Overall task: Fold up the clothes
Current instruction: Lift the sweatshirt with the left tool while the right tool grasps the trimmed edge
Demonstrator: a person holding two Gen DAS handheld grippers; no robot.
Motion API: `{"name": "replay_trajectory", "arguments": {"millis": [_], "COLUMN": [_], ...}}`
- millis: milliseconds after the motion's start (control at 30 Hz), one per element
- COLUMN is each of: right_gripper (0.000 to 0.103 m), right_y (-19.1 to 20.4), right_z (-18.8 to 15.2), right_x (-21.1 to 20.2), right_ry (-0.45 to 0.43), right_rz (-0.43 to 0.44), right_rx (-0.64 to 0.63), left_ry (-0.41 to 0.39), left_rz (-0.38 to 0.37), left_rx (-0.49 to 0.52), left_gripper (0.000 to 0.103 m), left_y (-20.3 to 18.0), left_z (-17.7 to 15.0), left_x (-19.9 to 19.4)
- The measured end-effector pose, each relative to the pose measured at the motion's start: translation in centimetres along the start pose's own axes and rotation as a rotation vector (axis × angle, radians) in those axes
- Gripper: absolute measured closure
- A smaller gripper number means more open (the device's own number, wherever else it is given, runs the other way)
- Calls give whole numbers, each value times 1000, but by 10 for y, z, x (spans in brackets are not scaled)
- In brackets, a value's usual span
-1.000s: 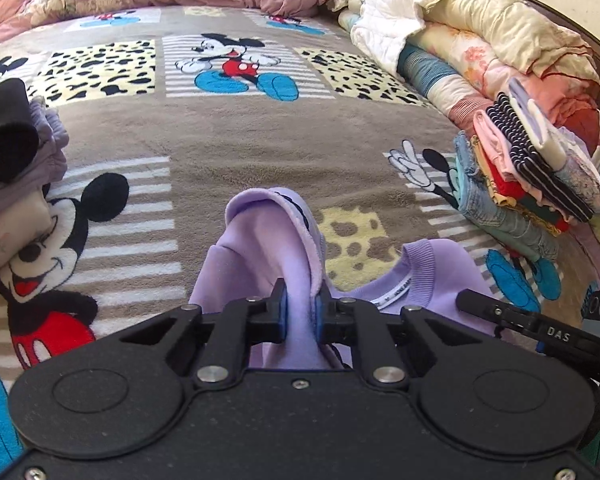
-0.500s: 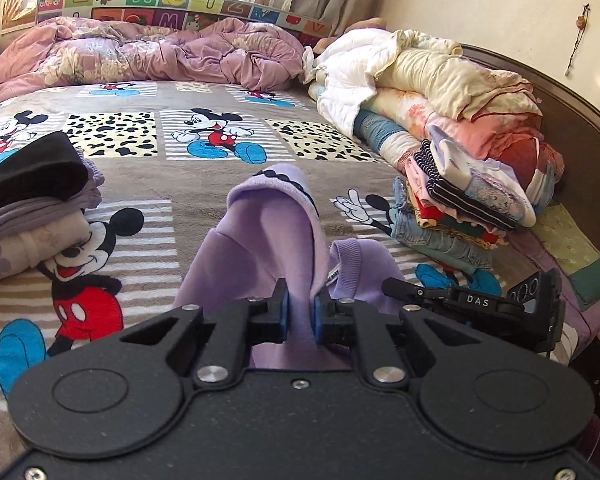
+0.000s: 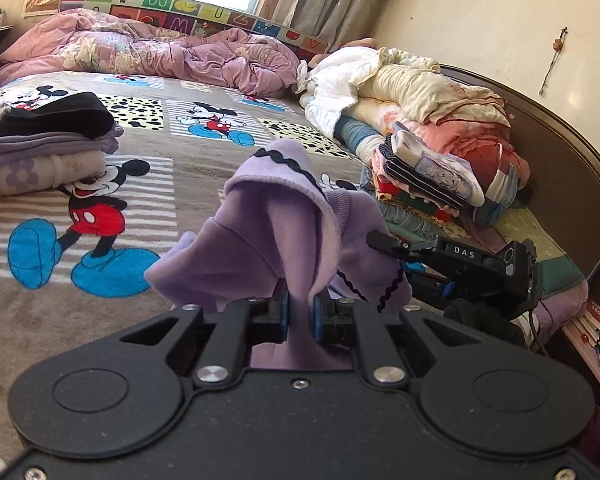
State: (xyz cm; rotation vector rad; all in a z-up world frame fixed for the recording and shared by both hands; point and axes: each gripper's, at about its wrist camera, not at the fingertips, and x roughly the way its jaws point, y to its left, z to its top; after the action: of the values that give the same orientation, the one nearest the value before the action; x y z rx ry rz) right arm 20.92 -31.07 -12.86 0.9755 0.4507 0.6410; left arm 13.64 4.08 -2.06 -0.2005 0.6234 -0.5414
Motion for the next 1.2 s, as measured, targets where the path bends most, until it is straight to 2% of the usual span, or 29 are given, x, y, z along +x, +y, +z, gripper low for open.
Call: {"name": "replay_trajectory", "arguments": {"millis": [333, 467, 633, 667, 700, 733, 767, 800, 867, 933, 1000, 1067, 1200], "right_gripper": [75, 75, 75, 75, 75, 73, 70, 65, 33, 23, 21, 13, 9], "right_y": [22, 27, 30, 31, 32, 35, 37, 39, 44, 47, 47, 43, 48], "right_z": [-40, -54, -69, -72, -73, -73, -73, -74, -74, -74, -72, -70, -66], "right_x": [-42, -58, -74, -77, -80, -84, -87, -90, -96, -103, -106, -106, -94], "right_ry": [56, 73, 89, 91, 84, 73, 63, 53, 32, 9, -11, -17, 11], "right_rz": [21, 10, -24, -33, -44, -56, -67, -79, -103, -126, -146, -170, -193], "right_rx": [2, 3, 4, 2, -8, -20, -32, -44, -69, -93, -102, -98, -153], "left_ry": [79, 102, 132, 132, 126, 120, 114, 108, 95, 81, 66, 53, 48], "left_rz": [-33, -29, -18, -18, -21, -24, -27, -30, -35, -31, -23, -12, 44], "left_rx": [-35, -11, -31, -38, -48, -58, -68, -78, -98, -111, -125, -147, -190], "left_gripper": [94, 94, 93, 86, 68, 55, 36, 34, 34, 31, 29, 26, 20], "left_y": [-12, -21, -21, -21, -20, -19, -18, -18, -16, -14, -12, -7, 2], "left_z": [-68, -86, -101, -103, -104, -104, -104, -105, -106, -106, -107, -109, -112], "left_x": [-18, -19, -21, -23, -27, -31, -35, -38, -46, -55, -63, -70, -77]}}
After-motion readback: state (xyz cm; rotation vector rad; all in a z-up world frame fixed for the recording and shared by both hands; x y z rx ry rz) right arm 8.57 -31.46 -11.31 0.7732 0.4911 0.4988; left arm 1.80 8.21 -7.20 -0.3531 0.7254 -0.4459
